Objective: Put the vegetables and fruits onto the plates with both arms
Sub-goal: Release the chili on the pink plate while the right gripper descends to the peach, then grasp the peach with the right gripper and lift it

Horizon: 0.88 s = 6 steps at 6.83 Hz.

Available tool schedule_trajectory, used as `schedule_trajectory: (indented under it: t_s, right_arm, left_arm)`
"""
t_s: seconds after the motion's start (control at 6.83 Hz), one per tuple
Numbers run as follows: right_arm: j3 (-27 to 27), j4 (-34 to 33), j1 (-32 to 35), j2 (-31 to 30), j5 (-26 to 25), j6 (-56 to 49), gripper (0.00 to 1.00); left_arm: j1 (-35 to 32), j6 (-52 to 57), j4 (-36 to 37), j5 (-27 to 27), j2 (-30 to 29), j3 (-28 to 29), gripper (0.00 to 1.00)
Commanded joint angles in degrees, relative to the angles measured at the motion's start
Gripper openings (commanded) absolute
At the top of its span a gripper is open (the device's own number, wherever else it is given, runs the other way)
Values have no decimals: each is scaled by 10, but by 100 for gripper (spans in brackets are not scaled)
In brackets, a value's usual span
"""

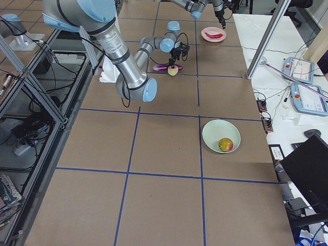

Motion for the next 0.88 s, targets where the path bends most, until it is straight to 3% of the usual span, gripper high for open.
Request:
schedule_trajectory:
  t_s: [0.0,0.44,0.59,0.73]
  right_arm:
    - [-1,-9,-1,-12,0,-1,100]
    - [-31,-23,-18,-5,-23,-12,100]
    - [-32,-23,-18,-5,-24,-12,92]
    - [-28,-23,-16,-4,-22,-11,10]
  left_arm:
    - [9,-19,0,0,7,-14,100]
    - [10,-20,0,-1,11,-23,100]
    - [10,-20,1,0,11,-24,100]
    - [10,-20,1,-1,11,-24,100]
